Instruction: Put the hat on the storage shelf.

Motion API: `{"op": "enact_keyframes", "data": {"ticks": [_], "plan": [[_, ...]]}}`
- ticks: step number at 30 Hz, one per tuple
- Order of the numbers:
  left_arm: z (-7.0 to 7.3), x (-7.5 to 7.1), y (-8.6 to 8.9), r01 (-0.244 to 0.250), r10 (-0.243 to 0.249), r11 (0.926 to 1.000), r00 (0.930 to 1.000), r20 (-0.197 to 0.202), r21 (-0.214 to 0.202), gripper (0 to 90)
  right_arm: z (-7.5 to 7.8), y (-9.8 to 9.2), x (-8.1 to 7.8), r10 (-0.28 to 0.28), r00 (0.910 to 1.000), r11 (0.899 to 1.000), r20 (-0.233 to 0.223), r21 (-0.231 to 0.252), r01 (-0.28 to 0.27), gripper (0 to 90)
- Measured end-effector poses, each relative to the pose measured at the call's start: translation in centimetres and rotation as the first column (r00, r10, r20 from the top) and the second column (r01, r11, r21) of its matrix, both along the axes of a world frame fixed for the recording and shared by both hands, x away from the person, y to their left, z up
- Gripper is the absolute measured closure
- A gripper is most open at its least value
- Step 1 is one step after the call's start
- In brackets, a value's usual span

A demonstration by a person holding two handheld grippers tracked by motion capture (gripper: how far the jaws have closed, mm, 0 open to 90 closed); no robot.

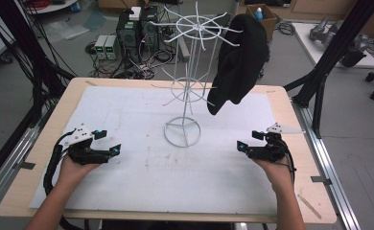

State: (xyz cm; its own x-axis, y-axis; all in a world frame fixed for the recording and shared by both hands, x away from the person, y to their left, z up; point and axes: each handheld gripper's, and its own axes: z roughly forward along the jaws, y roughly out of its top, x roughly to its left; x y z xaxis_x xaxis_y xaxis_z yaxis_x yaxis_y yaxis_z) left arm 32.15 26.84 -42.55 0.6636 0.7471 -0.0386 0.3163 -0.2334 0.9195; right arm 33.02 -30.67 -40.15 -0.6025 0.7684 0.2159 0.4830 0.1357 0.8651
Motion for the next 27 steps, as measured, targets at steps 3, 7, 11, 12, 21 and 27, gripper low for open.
{"op": "enact_keyframes", "data": {"ticks": [3,7,11,12,21,27], "plan": [[0.0,-0.03,-0.04,0.0,0.0,1.0,1.0,0.001,-0.002,16.8,-0.04,-0.03,0.03,0.0,1.0,1.0,-0.004,0.002,0.0,11.0],[0.0,0.01,-0.05,0.002,-0.002,1.0,1.0,0.002,0.004,16.8,-0.01,-0.02,-0.04,0.001,1.0,1.0,-0.008,0.007,-0.001,11.0],[0.02,-0.01,-0.05,0.001,-0.001,1.0,1.0,0.003,0.004,16.9,0.0,-0.08,-0.01,0.001,1.0,1.0,-0.004,0.008,-0.001,11.0],[0.01,-0.02,-0.05,0.0,0.0,1.0,1.0,0.001,0.004,16.8,-0.01,-0.07,-0.01,0.0,1.0,1.0,-0.004,0.008,0.0,11.0],[-0.07,0.04,-0.11,0.001,-0.001,1.0,1.0,-0.001,0.004,16.8,-0.06,-0.04,0.04,0.004,1.0,1.0,-0.005,0.005,-0.004,11.0],[-0.05,0.01,-0.17,-0.001,0.001,1.0,1.0,-0.001,0.008,16.9,-0.05,-0.01,0.01,0.007,1.0,1.0,-0.007,0.003,-0.007,11.0]]}}
